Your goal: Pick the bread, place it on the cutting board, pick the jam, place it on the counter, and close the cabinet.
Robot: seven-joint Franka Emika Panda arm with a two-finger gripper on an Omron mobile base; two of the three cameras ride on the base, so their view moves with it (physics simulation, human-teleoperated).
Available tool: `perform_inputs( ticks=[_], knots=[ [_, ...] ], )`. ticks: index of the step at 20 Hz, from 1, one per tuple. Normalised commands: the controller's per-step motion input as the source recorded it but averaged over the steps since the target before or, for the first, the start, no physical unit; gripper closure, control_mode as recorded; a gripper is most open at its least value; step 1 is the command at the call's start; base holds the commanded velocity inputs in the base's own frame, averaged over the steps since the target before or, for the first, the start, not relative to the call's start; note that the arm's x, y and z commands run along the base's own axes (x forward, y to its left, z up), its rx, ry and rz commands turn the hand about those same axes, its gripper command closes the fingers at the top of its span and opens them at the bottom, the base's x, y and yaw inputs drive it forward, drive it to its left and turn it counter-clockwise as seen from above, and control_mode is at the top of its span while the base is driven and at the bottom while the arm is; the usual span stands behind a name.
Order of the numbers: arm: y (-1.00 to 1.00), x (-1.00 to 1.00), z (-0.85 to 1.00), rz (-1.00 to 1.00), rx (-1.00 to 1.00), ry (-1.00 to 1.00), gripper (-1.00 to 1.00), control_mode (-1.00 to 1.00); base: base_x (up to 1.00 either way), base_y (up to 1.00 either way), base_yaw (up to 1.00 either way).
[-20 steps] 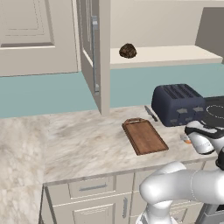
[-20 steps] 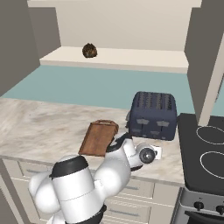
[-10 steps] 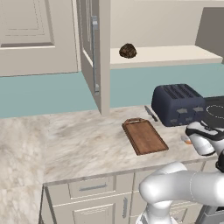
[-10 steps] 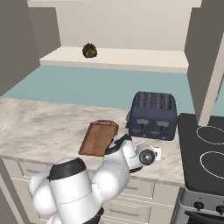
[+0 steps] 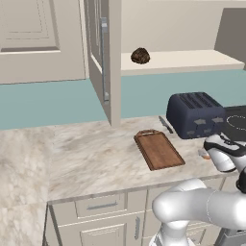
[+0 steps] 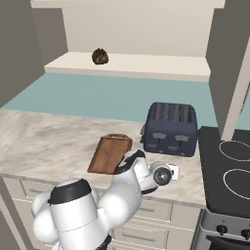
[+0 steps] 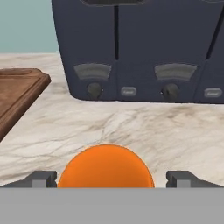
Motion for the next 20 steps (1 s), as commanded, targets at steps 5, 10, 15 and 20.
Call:
perform_inputs(
  ticks=[5, 10, 15, 20],
  knots=[
    [0.05, 0.0, 0.17, 0.02, 0.0, 0.0, -1.0, -1.0, 0.0, 0.0, 0.0],
    [0.03, 0.0, 0.18, 0.01, 0.0, 0.0, -1.0, -1.0, 0.0, 0.0, 0.0],
    [0.0, -0.06, 0.28, 0.0, 0.0, 0.0, -1.0, -1.0, 0.0, 0.0, 0.0],
    [0.0, -0.18, 0.33, 0.0, 0.0, 0.0, -1.0, -1.0, 0.0, 0.0, 0.0]
  ],
)
